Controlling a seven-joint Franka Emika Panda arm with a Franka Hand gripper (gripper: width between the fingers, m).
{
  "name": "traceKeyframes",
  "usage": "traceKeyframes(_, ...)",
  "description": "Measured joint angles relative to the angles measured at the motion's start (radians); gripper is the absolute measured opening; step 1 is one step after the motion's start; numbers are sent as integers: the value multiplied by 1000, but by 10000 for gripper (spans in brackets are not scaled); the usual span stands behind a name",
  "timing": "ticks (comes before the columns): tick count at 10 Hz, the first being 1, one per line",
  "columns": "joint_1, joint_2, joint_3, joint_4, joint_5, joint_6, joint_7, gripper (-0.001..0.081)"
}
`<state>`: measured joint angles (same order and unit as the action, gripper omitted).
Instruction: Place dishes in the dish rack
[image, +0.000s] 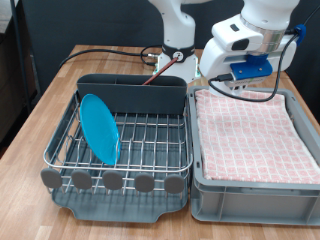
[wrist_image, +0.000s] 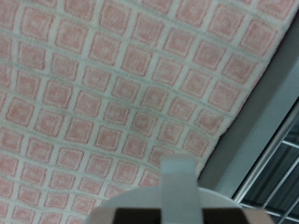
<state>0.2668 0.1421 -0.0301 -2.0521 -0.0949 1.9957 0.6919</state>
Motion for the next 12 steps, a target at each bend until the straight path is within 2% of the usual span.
traceKeyframes(4,-9,120,-43,163,-23,8,19,72)
traceKeyframes(8,-17,123,-60,168,-38,21,4,72)
traceKeyframes(10,-34,147,-79,215,-34,13,-27,72)
traceKeyframes(12,-55,192,-85,291,-10,-9,-49,72)
